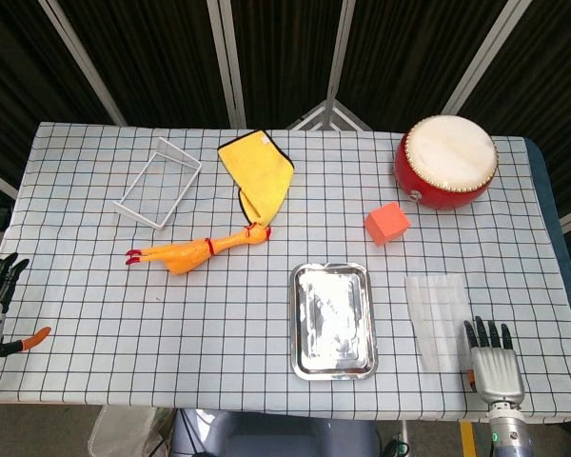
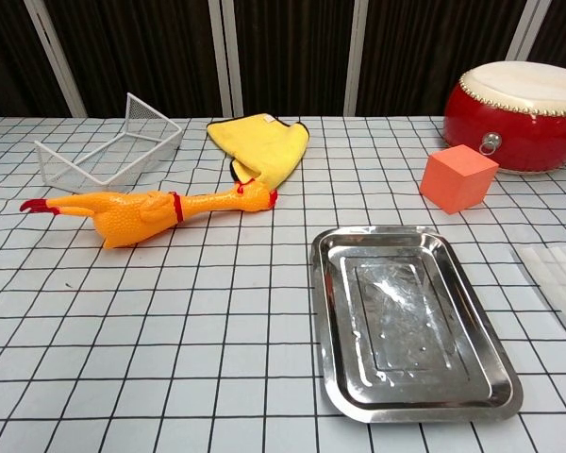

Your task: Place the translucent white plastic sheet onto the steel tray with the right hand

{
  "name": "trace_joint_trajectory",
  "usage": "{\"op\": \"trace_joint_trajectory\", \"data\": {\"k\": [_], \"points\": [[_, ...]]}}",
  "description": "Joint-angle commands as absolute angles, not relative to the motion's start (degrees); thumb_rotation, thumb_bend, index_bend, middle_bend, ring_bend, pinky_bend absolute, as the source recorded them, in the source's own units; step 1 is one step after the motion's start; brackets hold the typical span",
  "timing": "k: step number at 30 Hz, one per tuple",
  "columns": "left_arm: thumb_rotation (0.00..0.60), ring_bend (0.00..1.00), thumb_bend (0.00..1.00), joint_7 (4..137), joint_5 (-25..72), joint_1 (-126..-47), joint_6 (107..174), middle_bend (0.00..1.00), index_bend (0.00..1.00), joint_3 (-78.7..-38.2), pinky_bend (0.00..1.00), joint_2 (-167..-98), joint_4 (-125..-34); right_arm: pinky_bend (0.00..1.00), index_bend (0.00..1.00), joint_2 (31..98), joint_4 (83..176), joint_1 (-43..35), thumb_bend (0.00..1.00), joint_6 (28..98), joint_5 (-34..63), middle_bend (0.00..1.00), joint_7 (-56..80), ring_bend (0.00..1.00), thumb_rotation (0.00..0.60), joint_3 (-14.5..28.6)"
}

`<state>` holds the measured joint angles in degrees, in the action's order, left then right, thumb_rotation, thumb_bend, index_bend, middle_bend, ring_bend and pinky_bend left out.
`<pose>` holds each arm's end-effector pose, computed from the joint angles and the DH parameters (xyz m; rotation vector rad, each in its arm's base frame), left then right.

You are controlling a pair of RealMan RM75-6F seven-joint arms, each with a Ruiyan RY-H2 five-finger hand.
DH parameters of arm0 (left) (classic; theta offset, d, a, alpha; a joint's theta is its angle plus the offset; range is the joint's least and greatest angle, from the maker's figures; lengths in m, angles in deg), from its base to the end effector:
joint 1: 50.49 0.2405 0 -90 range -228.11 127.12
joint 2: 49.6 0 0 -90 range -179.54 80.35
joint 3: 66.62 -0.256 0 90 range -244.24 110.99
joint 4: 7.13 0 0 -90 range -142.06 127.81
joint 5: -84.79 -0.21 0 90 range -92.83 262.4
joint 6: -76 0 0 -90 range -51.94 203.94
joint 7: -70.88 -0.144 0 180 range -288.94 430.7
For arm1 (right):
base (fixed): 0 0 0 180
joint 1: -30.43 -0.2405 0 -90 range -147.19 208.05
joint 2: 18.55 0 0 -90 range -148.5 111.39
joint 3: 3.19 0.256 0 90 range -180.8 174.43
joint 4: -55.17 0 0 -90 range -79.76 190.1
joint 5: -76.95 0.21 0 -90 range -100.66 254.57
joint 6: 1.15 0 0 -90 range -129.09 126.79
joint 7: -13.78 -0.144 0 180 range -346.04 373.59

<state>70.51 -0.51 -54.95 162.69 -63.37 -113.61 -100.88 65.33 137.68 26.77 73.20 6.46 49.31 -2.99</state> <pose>-0.3069 0.1798 0.1627 -1.3472 -0.8989 -0.9316 -0.3489 -0.1541 0.0373 1.5253 -0.8861 0.2883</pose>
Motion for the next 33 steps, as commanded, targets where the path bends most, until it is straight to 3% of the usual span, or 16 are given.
{"op": "trace_joint_trajectory", "data": {"k": [1,28,30,33], "points": [[0.600,0.00,0.00,70.51,-0.51,-54.98,162.65,0.00,0.00,-63.35,0.00,-113.60,-100.88,0.00,0.00,65.65,137.17,26.45,0.40,72.76,6.88,0.00,49.17,0.00,0.600,-2.68],[0.600,0.00,0.00,70.49,-0.49,-55.01,162.50,0.00,0.00,-63.44,0.00,-113.64,-100.99,0.00,0.00,65.28,137.78,25.50,0.50,76.11,0.29,0.00,41.27,0.00,0.600,-2.19],[0.600,0.00,0.00,70.54,-0.48,-55.00,162.52,0.00,0.00,-63.42,0.00,-113.63,-101.03,0.00,0.09,65.79,136.88,25.00,0.54,75.87,-0.05,0.00,39.94,0.00,0.600,-1.69],[0.600,0.00,0.00,70.66,-0.46,-54.96,162.64,0.00,0.00,-63.37,0.00,-113.63,-101.02,0.00,0.37,66.86,135.34,24.22,0.55,75.77,-0.77,0.07,37.58,0.00,0.600,-0.86]]}}
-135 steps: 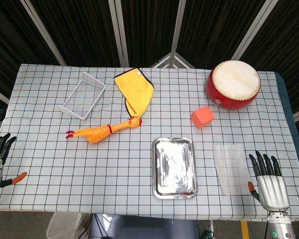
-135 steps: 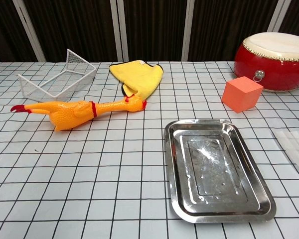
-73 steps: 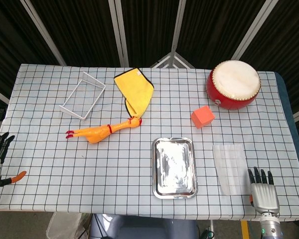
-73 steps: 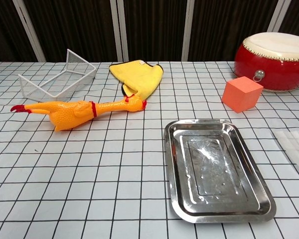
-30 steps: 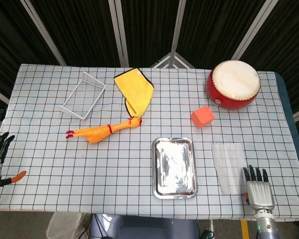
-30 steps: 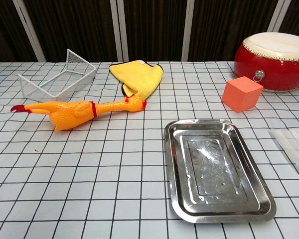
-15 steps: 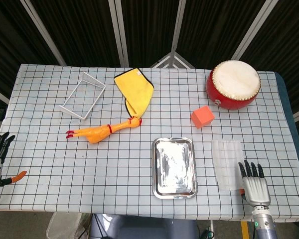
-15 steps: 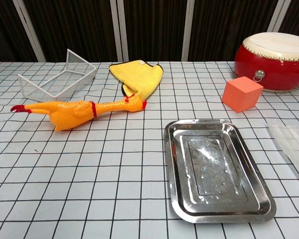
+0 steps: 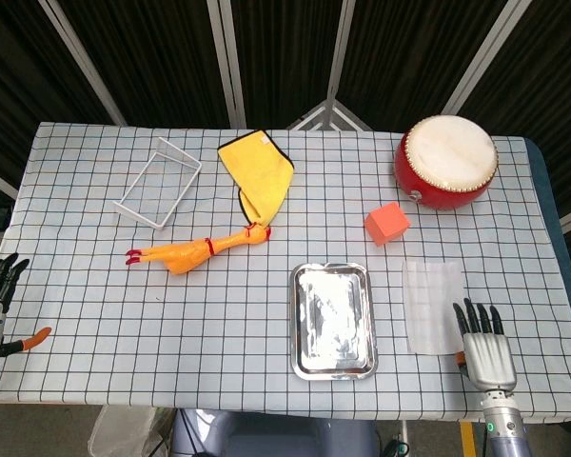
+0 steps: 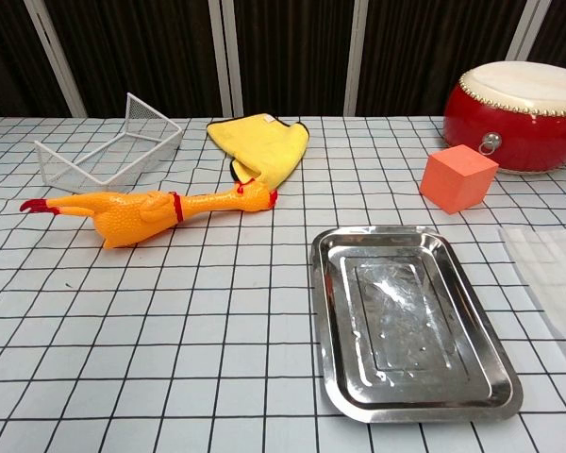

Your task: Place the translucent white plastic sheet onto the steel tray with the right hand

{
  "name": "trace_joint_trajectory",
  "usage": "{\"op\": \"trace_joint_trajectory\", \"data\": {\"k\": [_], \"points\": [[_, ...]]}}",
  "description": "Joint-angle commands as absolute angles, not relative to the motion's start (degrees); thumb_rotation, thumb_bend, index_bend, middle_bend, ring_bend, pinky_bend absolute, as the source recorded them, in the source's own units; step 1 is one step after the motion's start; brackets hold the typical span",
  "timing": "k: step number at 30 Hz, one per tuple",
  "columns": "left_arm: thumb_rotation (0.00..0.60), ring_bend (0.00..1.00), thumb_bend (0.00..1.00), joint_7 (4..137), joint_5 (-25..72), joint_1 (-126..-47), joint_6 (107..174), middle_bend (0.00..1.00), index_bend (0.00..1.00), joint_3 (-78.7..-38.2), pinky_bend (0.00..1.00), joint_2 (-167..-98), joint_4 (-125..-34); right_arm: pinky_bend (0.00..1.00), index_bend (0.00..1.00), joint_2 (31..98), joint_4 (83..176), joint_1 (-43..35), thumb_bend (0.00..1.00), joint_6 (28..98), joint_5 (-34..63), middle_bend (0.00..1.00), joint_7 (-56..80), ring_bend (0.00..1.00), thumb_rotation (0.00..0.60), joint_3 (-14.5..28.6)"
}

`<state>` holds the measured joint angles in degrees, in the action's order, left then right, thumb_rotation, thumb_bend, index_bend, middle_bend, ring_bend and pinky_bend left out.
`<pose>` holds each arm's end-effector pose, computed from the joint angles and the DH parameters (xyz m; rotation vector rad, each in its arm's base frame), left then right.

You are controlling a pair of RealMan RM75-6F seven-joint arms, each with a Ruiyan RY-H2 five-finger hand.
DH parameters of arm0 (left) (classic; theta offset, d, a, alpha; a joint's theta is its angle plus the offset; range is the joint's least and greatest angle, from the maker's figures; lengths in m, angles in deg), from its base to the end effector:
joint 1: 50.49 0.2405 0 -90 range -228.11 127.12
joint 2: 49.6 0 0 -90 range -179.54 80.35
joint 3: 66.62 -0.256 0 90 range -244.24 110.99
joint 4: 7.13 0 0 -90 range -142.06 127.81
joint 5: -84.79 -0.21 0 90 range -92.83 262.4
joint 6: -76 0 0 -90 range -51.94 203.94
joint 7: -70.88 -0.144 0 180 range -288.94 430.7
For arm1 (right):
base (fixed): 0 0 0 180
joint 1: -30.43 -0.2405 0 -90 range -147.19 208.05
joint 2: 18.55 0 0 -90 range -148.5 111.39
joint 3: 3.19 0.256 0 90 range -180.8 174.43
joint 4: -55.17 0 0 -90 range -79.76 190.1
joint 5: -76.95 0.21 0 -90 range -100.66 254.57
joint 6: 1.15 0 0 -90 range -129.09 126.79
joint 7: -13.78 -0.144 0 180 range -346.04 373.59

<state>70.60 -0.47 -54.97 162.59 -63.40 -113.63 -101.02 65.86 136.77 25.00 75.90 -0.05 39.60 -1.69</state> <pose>-0.3065 0.1798 0.1621 -1.3468 -0.9041 -0.9334 -0.3286 -0.1747 0.0416 1.4999 -0.8806 0.5256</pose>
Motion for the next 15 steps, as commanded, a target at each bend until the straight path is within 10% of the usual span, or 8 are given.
{"op": "trace_joint_trajectory", "data": {"k": [1,6,15], "points": [[0.600,0.00,0.00,70.71,-0.44,-54.97,162.64,0.00,0.00,-63.33,0.00,-113.64,-101.02,0.00,0.44,67.19,134.99,24.03,0.55,75.99,-1.14,0.09,36.75,0.00,0.600,-0.60],[0.600,0.00,0.00,70.85,-0.24,-55.11,162.34,0.00,0.00,-63.26,0.00,-113.66,-100.91,0.00,0.70,67.76,134.20,23.40,0.57,78.86,-4.97,0.21,31.86,0.05,0.600,0.10],[0.600,0.00,0.00,71.10,-0.43,-55.09,162.38,0.00,0.00,-63.35,0.00,-113.59,-100.88,0.00,0.74,64.96,138.24,23.43,0.59,87.20,-14.11,0.23,24.87,0.06,0.600,0.04]]}}
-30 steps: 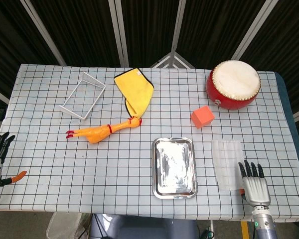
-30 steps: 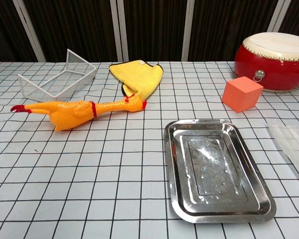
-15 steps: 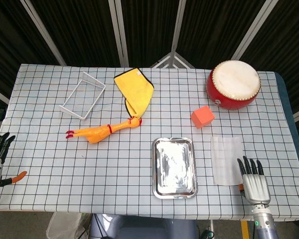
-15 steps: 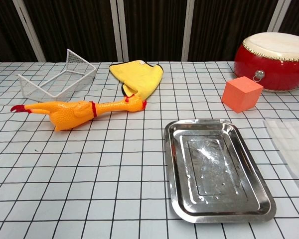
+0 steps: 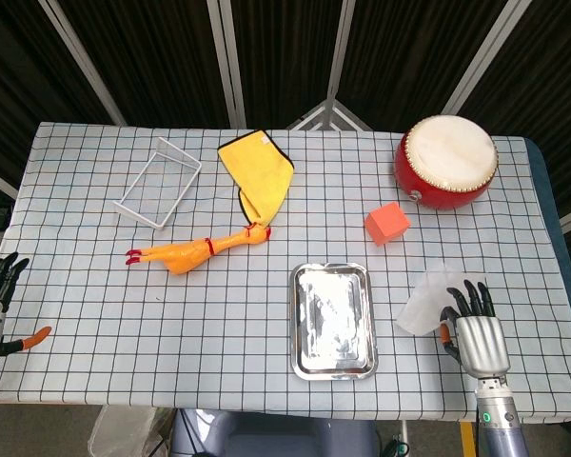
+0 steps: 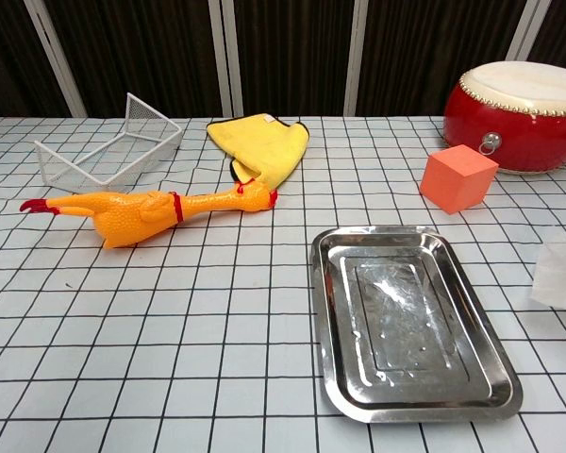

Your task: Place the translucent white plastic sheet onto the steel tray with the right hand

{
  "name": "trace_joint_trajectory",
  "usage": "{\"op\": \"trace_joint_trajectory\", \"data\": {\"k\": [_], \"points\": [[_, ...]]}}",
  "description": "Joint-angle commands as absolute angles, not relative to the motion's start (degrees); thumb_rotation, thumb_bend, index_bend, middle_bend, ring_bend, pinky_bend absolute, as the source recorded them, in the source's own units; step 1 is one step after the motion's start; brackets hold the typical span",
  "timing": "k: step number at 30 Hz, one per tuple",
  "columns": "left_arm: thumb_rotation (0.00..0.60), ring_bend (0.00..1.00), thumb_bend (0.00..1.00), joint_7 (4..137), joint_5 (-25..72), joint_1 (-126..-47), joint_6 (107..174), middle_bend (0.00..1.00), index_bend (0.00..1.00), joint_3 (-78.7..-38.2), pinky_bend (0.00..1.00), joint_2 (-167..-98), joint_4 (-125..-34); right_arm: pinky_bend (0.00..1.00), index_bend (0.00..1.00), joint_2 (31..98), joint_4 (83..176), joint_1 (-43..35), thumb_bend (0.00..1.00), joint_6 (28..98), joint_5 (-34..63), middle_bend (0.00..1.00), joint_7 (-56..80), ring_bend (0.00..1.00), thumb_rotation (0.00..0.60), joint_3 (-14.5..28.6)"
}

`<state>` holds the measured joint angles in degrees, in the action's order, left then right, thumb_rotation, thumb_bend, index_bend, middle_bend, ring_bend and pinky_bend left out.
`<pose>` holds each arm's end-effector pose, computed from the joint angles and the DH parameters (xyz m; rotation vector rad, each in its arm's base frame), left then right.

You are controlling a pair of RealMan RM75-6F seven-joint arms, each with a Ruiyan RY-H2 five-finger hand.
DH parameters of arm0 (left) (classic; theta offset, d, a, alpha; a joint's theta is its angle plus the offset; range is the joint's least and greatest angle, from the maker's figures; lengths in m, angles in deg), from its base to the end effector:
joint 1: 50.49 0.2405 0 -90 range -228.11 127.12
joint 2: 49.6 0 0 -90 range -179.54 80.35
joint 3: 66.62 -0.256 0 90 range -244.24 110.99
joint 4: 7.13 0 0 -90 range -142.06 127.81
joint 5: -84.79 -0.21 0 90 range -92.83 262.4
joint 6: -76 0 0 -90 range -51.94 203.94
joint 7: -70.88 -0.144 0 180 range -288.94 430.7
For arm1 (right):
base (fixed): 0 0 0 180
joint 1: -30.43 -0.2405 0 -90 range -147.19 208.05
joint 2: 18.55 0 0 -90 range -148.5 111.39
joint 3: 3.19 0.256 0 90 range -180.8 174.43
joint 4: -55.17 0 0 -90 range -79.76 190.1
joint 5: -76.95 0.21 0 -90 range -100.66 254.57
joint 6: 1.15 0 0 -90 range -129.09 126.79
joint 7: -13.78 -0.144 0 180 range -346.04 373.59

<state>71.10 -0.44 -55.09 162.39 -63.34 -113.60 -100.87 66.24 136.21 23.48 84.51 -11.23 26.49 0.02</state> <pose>-0.3069 0.1807 0.1622 -1.3468 -0.9090 -0.9377 -0.2916 -0.1922 0.0590 1.4443 -0.8142 0.9140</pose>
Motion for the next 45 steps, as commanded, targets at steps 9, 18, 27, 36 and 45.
{"op": "trace_joint_trajectory", "data": {"k": [9,18,27,36,45], "points": [[0.600,0.00,0.00,70.82,-0.28,-55.16,162.24,0.00,0.00,-63.31,0.00,-113.68,-100.86,0.00,0.74,62.45,151.07,22.05,0.59,92.09,-26.84,0.23,21.40,0.06,0.600,-2.80],[0.600,0.00,0.00,70.91,-0.45,-55.14,162.31,0.00,0.00,-63.38,0.00,-113.68,-100.74,0.00,0.74,65.65,155.00,21.56,0.59,90.06,-35.90,0.23,24.78,0.06,0.600,-7.94],[0.600,0.00,0.00,70.95,-0.42,-55.24,162.07,0.00,0.00,-63.41,0.00,-113.69,-100.62,0.00,0.74,67.22,151.61,21.73,0.59,88.97,-34.66,0.23,17.22,0.06,0.600,-10.64],[0.600,0.00,0.00,70.77,0.23,-55.13,162.19,0.00,0.00,-63.14,0.00,-113.65,-100.64,0.00,0.74,67.96,144.43,19.73,0.59,81.10,-24.04,0.23,6.54,0.06,0.600,-9.06],[0.600,0.00,0.00,71.00,0.32,-55.22,162.06,0.00,0.00,-63.04,0.00,-113.62,-100.61,0.00,0.74,67.38,144.97,18.19,0.59,77.23,-21.50,0.23,3.77,0.06,0.600,-8.74]]}}
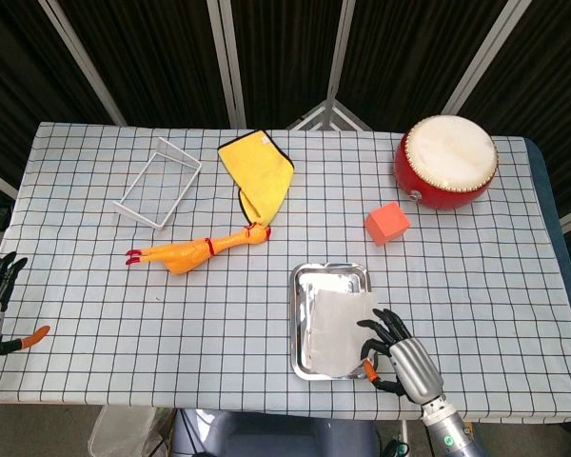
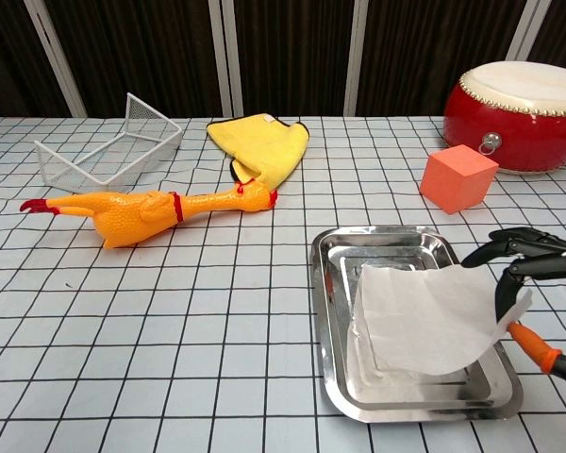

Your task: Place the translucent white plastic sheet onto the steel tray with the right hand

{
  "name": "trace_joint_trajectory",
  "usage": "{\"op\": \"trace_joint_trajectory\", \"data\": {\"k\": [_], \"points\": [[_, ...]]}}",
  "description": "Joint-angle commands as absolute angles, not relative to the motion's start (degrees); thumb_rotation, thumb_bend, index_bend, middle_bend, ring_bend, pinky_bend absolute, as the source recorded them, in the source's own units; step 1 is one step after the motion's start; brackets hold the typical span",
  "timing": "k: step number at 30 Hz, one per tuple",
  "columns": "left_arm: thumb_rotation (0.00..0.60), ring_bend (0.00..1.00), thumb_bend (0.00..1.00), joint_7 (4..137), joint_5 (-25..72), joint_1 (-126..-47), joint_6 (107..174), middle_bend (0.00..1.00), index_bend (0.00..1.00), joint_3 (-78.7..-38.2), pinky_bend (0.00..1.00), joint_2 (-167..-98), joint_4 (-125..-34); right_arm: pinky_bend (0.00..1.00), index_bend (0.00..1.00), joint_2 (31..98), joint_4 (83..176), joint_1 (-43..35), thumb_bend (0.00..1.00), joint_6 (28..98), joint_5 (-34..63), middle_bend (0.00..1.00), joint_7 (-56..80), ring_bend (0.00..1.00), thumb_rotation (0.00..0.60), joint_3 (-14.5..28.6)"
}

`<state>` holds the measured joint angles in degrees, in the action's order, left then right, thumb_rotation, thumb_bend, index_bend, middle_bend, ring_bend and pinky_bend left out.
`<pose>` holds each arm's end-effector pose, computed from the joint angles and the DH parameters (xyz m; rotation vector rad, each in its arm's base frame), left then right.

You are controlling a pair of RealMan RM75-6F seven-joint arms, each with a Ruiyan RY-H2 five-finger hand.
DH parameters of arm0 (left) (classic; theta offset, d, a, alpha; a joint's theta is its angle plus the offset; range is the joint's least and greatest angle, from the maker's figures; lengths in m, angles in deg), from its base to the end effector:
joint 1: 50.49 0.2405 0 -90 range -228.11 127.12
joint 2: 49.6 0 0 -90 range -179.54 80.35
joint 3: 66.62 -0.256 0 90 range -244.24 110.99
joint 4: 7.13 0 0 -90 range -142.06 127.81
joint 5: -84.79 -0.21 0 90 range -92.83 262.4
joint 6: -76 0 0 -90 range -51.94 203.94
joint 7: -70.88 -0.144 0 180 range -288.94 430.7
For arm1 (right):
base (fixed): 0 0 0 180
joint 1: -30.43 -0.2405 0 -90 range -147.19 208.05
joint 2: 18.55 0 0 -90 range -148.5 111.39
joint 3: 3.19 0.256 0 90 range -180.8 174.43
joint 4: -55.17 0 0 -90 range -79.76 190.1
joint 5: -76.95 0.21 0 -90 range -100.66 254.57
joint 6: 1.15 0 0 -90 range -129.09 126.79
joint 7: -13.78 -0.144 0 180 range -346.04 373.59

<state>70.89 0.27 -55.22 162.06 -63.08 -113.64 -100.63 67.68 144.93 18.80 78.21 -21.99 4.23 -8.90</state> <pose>-0.3088 0.1824 0.1629 -1.3402 -0.9083 -0.9274 -0.2224 -0.1638 0.0071 1.6589 -1.3127 1.3302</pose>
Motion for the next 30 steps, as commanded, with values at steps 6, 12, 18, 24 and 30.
{"op": "trace_joint_trajectory", "data": {"k": [6,12,18,24,30], "points": [[0.600,0.00,0.00,71.20,0.11,-55.22,162.17,0.00,0.00,-63.07,0.00,-113.59,-100.53,0.00,0.75,66.75,143.19,16.67,0.59,75.44,-21.50,0.23,3.40,0.06,0.600,-8.29],[0.600,0.00,0.00,71.11,0.08,-55.26,162.19,0.00,0.00,-63.04,0.00,-113.69,-100.51,0.00,0.75,67.15,142.13,14.81,0.59,72.38,-19.04,0.23,3.15,0.06,0.600,-6.45],[0.600,0.00,0.00,71.27,0.47,-55.33,161.97,0.00,0.00,-62.88,0.00,-113.71,-100.47,0.00,0.75,66.85,141.13,13.34,0.59,70.01,-18.22,0.23,4.03,0.06,0.600,-5.97],[0.600,0.00,0.00,71.41,0.33,-55.39,161.93,0.00,0.00,-62.92,0.00,-113.69,-100.45,0.00,0.76,66.09,140.45,12.99,0.59,68.84,-18.50,0.23,3.34,0.05,0.600,-7.26],[0.600,0.00,0.00,71.36,0.18,-55.31,162.03,0.00,0.00,-63.04,0.00,-113.66,-100.49,0.00,0.76,65.33,141.39,13.82,0.59,71.21,-21.20,0.23,3.24,0.05,0.600,-9.20]]}}
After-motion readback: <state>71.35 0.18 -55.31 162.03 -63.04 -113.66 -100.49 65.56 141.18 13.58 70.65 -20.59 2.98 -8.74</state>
